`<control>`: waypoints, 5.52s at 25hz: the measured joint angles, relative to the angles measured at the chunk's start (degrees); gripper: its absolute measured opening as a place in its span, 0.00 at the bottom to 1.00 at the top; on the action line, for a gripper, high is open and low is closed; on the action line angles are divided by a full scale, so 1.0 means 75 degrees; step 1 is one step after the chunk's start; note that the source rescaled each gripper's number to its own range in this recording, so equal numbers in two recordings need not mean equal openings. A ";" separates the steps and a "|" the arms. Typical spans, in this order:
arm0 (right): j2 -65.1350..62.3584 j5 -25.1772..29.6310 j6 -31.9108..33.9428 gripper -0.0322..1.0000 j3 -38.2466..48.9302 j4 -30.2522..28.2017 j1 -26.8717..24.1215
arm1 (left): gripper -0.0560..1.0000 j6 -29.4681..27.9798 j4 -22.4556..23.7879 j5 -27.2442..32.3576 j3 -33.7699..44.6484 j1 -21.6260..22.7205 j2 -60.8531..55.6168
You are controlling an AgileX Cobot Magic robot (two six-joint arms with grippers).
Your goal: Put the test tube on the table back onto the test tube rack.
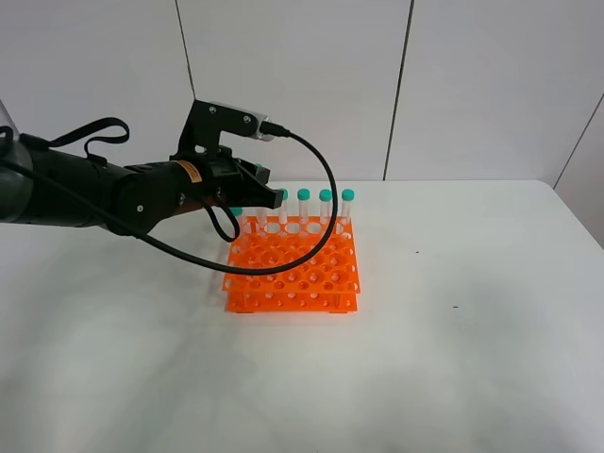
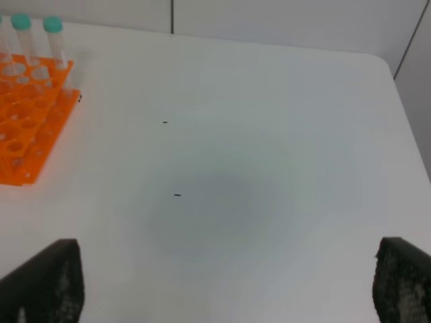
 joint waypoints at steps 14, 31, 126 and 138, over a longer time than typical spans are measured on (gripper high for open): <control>0.0000 0.0000 0.0000 0.94 0.0000 0.0000 0.0000 | 0.06 -0.0023 0.0008 -0.0243 -0.0144 0.0200 0.0712; 0.0000 0.0000 0.0000 0.94 0.0000 0.0013 0.0000 | 0.06 -0.0023 0.0008 -0.0584 -0.0144 0.0200 0.0875; 0.0000 0.0000 0.0003 0.94 0.0000 0.0022 0.0000 | 0.69 -0.0598 0.0195 -0.0903 -0.0096 0.0196 0.1263; 0.0000 0.0000 0.0009 0.94 0.0000 0.0029 0.0000 | 0.80 -0.0559 0.0217 0.0000 -0.0096 0.0196 -0.0089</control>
